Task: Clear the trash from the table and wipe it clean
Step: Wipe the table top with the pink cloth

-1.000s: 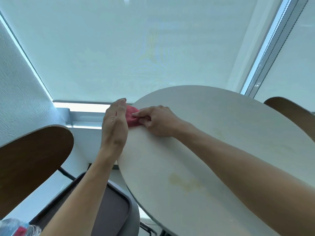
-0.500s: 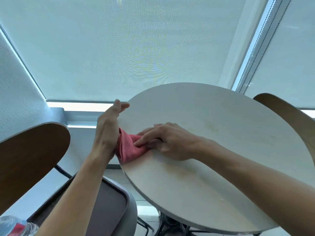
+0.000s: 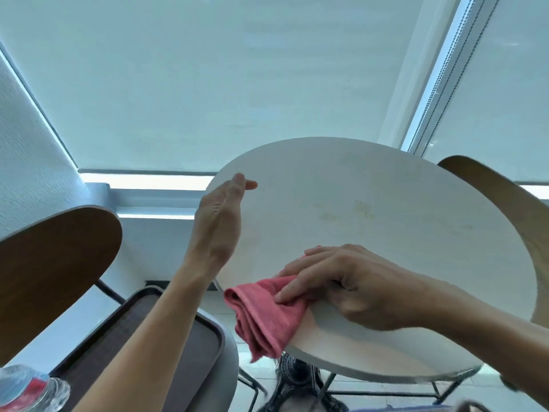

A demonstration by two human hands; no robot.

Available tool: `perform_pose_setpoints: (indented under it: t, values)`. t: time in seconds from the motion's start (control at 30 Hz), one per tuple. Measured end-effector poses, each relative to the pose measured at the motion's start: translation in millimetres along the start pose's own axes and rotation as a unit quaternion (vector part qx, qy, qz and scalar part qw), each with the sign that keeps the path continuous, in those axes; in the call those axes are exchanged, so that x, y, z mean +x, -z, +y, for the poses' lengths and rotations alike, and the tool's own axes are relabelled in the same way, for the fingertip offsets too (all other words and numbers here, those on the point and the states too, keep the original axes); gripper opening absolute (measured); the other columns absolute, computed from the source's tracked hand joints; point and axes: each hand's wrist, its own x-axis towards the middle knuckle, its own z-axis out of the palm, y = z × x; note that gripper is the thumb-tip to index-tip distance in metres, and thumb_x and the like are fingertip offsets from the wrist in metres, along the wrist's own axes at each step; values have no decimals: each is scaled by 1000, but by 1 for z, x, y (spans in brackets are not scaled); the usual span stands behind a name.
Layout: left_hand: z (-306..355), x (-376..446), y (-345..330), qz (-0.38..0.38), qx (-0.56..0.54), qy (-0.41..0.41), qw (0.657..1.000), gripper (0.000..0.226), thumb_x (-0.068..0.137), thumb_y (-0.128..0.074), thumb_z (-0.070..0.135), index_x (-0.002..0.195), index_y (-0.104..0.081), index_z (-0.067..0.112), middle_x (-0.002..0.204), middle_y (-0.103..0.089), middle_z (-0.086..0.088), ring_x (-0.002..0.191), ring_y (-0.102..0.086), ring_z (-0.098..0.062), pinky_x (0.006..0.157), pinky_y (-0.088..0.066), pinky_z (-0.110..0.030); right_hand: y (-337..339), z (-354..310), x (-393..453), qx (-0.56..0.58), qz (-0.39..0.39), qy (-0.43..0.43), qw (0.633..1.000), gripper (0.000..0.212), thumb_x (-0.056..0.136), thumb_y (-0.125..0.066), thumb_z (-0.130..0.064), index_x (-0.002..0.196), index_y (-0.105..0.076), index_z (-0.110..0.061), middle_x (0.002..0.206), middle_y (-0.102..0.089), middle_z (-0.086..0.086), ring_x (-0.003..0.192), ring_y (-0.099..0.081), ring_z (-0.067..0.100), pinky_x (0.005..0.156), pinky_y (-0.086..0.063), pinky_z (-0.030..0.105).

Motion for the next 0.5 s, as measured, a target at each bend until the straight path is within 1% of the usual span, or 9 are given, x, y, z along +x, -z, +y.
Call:
perform_pose_setpoints:
  t: [0.07, 0.1, 0.17, 0.2, 0.27, 0.33, 0.37, 0.43, 0.5]
  values:
    - [1, -1, -3, -2, -5, 7, 1000, 43, 103, -31, 46, 104, -71, 30, 123, -62, 13, 114, -49, 3, 79, -28, -5, 7, -3, 5, 91, 21, -40, 995, 38, 96, -48, -6, 114, -74, -27, 122, -68, -13, 114, -61, 0, 103, -46, 25]
    - [1, -1, -4, -1, -9, 10, 1000, 43, 103, -30, 47, 103, -70, 31, 123, -63, 13, 113, -51, 3, 79, -28, -6, 12, -3, 11, 170, 41, -57, 983, 36, 99, -47, -2, 113, -73, -21, 120, -70, -5, 110, -65, 6, 98, -50, 25]
    - [3, -1, -5, 1, -22, 16, 1000, 43, 104, -29, 46, 99, -69, 32, 118, -63, 12, 107, -52, 9, 80, -28, -7, 25, 4, 23, 317, 96, -87, 940, 33, 99, -46, 5, 111, -72, -11, 109, -73, 7, 98, -71, 16, 87, -56, 24]
    - [3, -1, -6, 2, -25, 18, 1000, 43, 104, -28, 46, 97, -68, 33, 115, -63, 13, 106, -52, 9, 80, -29, -8, 33, 12, 29, 340, 132, -94, 926, 31, 99, -46, 6, 109, -71, -10, 101, -74, 8, 92, -73, 16, 82, -57, 22]
    - [4, -1, -8, 4, -28, 22, 999, 41, 104, -27, 46, 92, -65, 39, 111, -63, 15, 109, -53, 2, 82, -31, -10, 52, 30, 43, 299, 201, -103, 927, 28, 98, -49, 3, 108, -70, -13, 93, -74, 4, 84, -71, 11, 75, -55, 19]
    - [4, -1, -10, 3, -27, 30, 999, 42, 104, -26, 46, 95, -66, 39, 115, -64, 14, 115, -52, -2, 84, -32, -11, 70, 50, 56, 265, 250, -119, 924, 26, 98, -51, 0, 107, -71, -15, 91, -74, 3, 82, -69, 9, 77, -56, 22]
    - [2, 0, -11, 6, -26, 36, 999, 43, 104, -26, 47, 99, -68, 36, 117, -64, 14, 115, -53, -1, 85, -33, -12, 79, 61, 61, 267, 271, -132, 915, 26, 98, -52, 0, 106, -71, -15, 90, -73, 3, 80, -69, 9, 78, -56, 23]
    - [0, 0, -12, 16, -32, 49, 998, 44, 103, -29, 48, 104, -70, 34, 116, -65, 17, 114, -53, 3, 87, -35, -14, 96, 83, 73, 269, 318, -170, 893, 24, 97, -52, -1, 105, -72, -13, 86, -73, 2, 74, -70, 9, 74, -56, 24]
    - [0, 0, -14, 17, -33, 58, 998, 42, 102, -30, 48, 105, -70, 34, 114, -65, 22, 110, -51, 14, 86, -34, -11, 112, 110, 86, 255, 372, -209, 868, 24, 96, -53, -2, 108, -72, -10, 83, -72, 0, 70, -70, 8, 72, -57, 24]
